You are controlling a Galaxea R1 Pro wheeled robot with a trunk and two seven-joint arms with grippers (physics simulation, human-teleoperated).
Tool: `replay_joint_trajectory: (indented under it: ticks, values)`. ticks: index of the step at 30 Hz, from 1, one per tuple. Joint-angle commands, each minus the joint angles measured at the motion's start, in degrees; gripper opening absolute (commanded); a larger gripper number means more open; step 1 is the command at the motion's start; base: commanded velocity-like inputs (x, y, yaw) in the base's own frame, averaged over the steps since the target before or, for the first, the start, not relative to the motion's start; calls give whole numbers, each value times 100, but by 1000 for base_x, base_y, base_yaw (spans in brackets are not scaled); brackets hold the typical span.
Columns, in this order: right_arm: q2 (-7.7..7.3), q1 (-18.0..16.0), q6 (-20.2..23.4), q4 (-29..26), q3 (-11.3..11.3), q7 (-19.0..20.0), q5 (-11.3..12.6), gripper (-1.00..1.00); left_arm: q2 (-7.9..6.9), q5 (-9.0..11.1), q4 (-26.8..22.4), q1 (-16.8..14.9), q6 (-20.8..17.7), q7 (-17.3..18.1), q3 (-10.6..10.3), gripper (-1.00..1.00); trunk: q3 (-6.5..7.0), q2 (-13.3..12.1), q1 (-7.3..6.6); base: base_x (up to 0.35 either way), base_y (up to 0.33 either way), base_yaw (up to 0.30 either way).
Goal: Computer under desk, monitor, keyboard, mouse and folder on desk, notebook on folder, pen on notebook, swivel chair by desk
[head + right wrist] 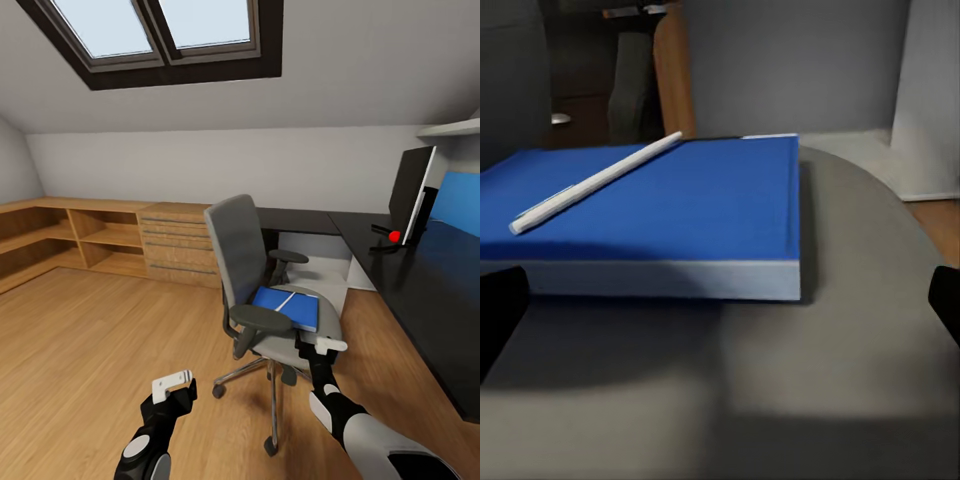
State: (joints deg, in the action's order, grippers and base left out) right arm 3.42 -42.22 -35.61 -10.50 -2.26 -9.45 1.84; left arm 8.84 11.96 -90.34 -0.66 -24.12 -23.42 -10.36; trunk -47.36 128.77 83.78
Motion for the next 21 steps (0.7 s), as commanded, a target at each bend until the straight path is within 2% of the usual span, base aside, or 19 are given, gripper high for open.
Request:
replay_joint_trajectory:
  ticks: [1,5,7,8,9,11,13,15,17,18,19,21]
  values:
    - [2,-4,-23,4,-20,14,18,100,-1,61,-15,-4,-12,-51,-9,100,-6,3,-1,0,0,-23]
    - [-12,-1,31,3,-62,8,72,100,-1,59,-147,-4,-6,-56,-1,100,-6,3,-1,0,0,-9]
    - [-79,-3,54,0,-147,18,284,100,-3,60,-190,-4,-6,-57,24,100,-6,3,-1,0,0,-3]
    - [-182,-2,100,-18,-204,29,610,100,-4,59,-212,-4,-1,-57,34,100,-6,3,-1,0,0,-1]
    - [-217,-3,136,-27,-216,33,725,100,-5,60,-218,-4,0,-58,36,100,-6,3,-1,0,0,0]
    - [-346,-4,393,-73,-246,93,1142,100,-8,58,-230,-4,2,-58,64,100,-6,3,-1,0,0,0]
    - [-436,-5,658,-153,-255,218,1405,100,-8,59,-234,-4,3,-58,156,100,-6,3,-1,0,0,0]
    - [-524,-5,1054,-333,-284,443,1799,100,-8,60,-236,-4,3,-58,278,100,-6,3,-1,0,0,0]
    - [-597,-5,1537,-516,-343,604,2333,100,-12,61,-237,-4,4,-58,339,100,-6,3,-1,0,0,0]
    - [-684,-5,1896,-636,-370,677,2795,100,-13,61,-238,-4,4,-58,362,100,-6,3,-1,0,0,0]
    - [-714,-5,1999,-668,-375,697,2942,100,-13,61,-238,-4,4,-58,366,100,-6,3,-1,0,0,0]
    - [-800,-5,2319,-754,-390,763,3483,100,-14,61,-238,-4,4,-58,379,100,-24,43,21,0,0,0]
